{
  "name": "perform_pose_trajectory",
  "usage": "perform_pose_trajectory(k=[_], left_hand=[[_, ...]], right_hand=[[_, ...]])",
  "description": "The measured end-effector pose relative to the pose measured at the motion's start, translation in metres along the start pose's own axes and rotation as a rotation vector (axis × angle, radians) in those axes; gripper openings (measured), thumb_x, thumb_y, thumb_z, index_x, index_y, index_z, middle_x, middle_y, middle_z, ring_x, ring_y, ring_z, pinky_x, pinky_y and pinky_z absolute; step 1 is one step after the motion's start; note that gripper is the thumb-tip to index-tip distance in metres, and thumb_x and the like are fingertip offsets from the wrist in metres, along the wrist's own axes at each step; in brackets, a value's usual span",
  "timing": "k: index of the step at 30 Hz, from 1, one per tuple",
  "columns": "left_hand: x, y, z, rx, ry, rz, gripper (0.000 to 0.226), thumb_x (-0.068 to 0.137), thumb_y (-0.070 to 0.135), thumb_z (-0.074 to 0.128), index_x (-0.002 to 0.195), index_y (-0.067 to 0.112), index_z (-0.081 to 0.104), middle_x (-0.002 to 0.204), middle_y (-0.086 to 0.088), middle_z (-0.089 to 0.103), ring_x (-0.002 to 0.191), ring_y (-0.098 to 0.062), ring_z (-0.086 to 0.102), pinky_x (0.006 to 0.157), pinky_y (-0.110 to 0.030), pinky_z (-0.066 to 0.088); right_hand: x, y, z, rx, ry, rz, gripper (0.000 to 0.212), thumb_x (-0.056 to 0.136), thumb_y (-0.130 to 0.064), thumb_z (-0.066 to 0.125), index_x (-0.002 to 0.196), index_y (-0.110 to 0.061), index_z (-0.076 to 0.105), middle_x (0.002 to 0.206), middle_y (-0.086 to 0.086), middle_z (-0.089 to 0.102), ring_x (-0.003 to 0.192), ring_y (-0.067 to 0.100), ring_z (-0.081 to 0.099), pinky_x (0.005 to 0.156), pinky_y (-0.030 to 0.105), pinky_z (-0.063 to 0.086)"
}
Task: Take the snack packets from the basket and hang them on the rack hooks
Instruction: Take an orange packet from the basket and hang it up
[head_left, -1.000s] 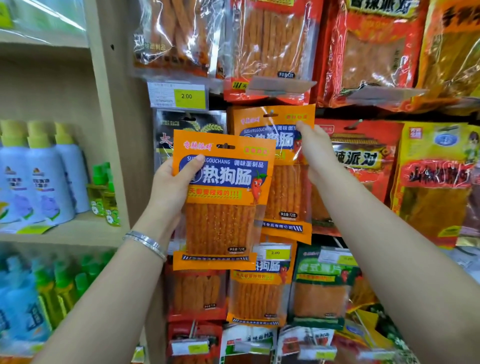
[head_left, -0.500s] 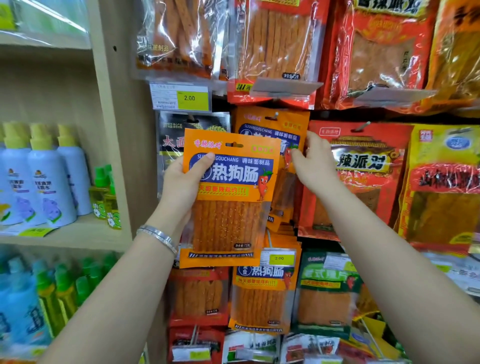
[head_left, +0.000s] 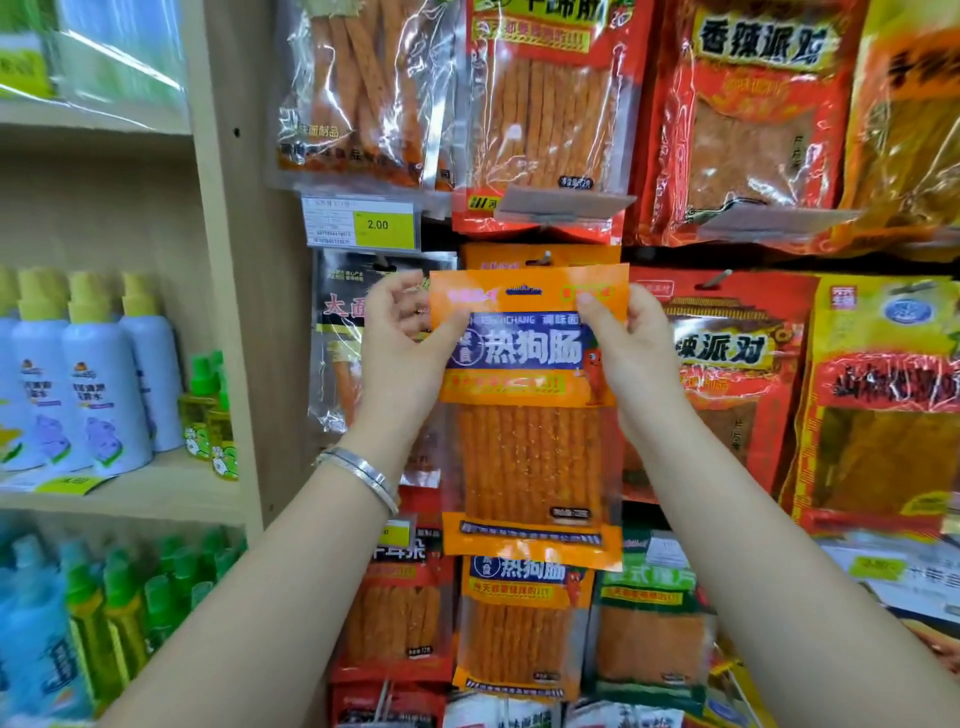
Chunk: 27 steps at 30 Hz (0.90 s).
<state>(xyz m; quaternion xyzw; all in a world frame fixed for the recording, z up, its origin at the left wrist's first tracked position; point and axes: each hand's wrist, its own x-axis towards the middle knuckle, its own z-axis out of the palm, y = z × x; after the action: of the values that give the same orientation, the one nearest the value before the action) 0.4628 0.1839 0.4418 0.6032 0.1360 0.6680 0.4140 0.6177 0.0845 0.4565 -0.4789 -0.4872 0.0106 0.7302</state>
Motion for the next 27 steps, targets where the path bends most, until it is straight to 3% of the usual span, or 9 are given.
perform_pose_trajectory(k=[3, 5, 7, 10, 16, 19, 22, 24, 27], left_hand=[[0.008, 0.007, 0.007, 0.22, 0.02, 0.182, 0.04, 0.082, 0.027, 0.068, 0.113, 0.041, 0.047, 0.115, 0.024, 0.047, 0.106, 0.005, 0.049, 0.092, -0.015, 0.042], [0.013, 0.012, 0.014, 0.261, -0.093, 0.195, 0.041, 0.086, 0.027, 0.061, 0.124, 0.034, 0.049, 0.126, 0.021, 0.048, 0.119, 0.0, 0.045, 0.104, -0.028, 0.04], [0.015, 0.018, 0.024, 0.237, -0.212, 0.182, 0.052, 0.089, 0.023, 0.055, 0.139, 0.027, 0.043, 0.14, 0.009, 0.044, 0.127, -0.005, 0.043, 0.107, -0.04, 0.04], [0.012, 0.027, 0.038, 0.243, -0.266, 0.183, 0.065, 0.089, 0.02, 0.052, 0.148, 0.026, 0.026, 0.152, 0.005, 0.029, 0.134, -0.007, 0.034, 0.111, -0.043, 0.034], [0.011, 0.029, 0.045, 0.241, -0.255, 0.167, 0.064, 0.092, 0.017, 0.052, 0.149, 0.027, 0.024, 0.151, 0.009, 0.027, 0.139, -0.01, 0.029, 0.113, -0.043, 0.031], [0.01, 0.024, 0.044, 0.247, -0.26, 0.178, 0.066, 0.092, 0.018, 0.054, 0.149, 0.03, 0.023, 0.15, 0.013, 0.026, 0.138, -0.006, 0.03, 0.112, -0.042, 0.034], [0.005, 0.013, 0.042, 0.241, -0.253, 0.188, 0.069, 0.089, 0.019, 0.053, 0.149, 0.032, 0.02, 0.152, 0.014, 0.022, 0.137, -0.005, 0.03, 0.111, -0.043, 0.035], [-0.004, -0.003, 0.039, 0.276, -0.233, 0.175, 0.069, 0.089, 0.018, 0.054, 0.148, 0.034, 0.022, 0.153, 0.011, 0.023, 0.139, -0.008, 0.029, 0.111, -0.045, 0.033], [-0.029, -0.036, 0.031, 0.407, -0.253, 0.144, 0.068, 0.088, 0.014, 0.057, 0.146, 0.03, 0.027, 0.155, 0.003, 0.023, 0.14, -0.003, 0.016, 0.117, -0.039, 0.02]], right_hand=[[0.011, -0.006, -0.005, -0.055, 0.07, -0.078, 0.01, 0.091, -0.023, 0.059, 0.082, -0.023, 0.056, 0.077, -0.007, 0.06, 0.072, 0.005, 0.056, 0.072, 0.031, 0.045], [0.018, -0.009, -0.006, -0.057, 0.084, -0.095, 0.012, 0.091, -0.024, 0.058, 0.08, -0.026, 0.054, 0.074, -0.01, 0.056, 0.069, 0.004, 0.052, 0.071, 0.029, 0.042], [0.023, -0.011, -0.006, -0.061, 0.092, -0.105, 0.013, 0.092, -0.025, 0.057, 0.079, -0.028, 0.054, 0.074, -0.011, 0.055, 0.071, 0.006, 0.052, 0.072, 0.031, 0.042], [0.028, -0.012, -0.004, -0.071, 0.088, -0.085, 0.01, 0.092, -0.028, 0.056, 0.082, -0.029, 0.055, 0.083, -0.006, 0.061, 0.081, 0.015, 0.06, 0.077, 0.039, 0.049], [0.041, -0.006, -0.001, -0.09, 0.12, 0.013, 0.014, 0.092, -0.023, 0.057, 0.078, -0.025, 0.053, 0.078, -0.008, 0.059, 0.071, 0.007, 0.057, 0.067, 0.028, 0.047], [0.043, 0.003, -0.001, -0.115, 0.123, 0.039, 0.014, 0.092, -0.025, 0.057, 0.079, -0.024, 0.052, 0.079, -0.007, 0.059, 0.074, 0.009, 0.057, 0.068, 0.031, 0.046], [0.042, 0.01, 0.0, -0.19, 0.155, -0.044, 0.009, 0.092, -0.027, 0.057, 0.09, -0.018, 0.053, 0.08, -0.01, 0.054, 0.071, -0.005, 0.053, 0.067, 0.017, 0.042], [0.036, 0.014, -0.002, -0.28, 0.173, -0.115, 0.023, 0.09, -0.028, 0.06, 0.106, -0.014, 0.05, 0.088, -0.012, 0.051, 0.078, -0.01, 0.052, 0.069, 0.009, 0.038], [0.018, 0.03, -0.01, -0.514, 0.191, -0.244, 0.056, 0.085, -0.024, 0.065, 0.133, -0.014, 0.038, 0.117, 0.0, 0.047, 0.107, 0.015, 0.05, 0.087, 0.031, 0.043]])
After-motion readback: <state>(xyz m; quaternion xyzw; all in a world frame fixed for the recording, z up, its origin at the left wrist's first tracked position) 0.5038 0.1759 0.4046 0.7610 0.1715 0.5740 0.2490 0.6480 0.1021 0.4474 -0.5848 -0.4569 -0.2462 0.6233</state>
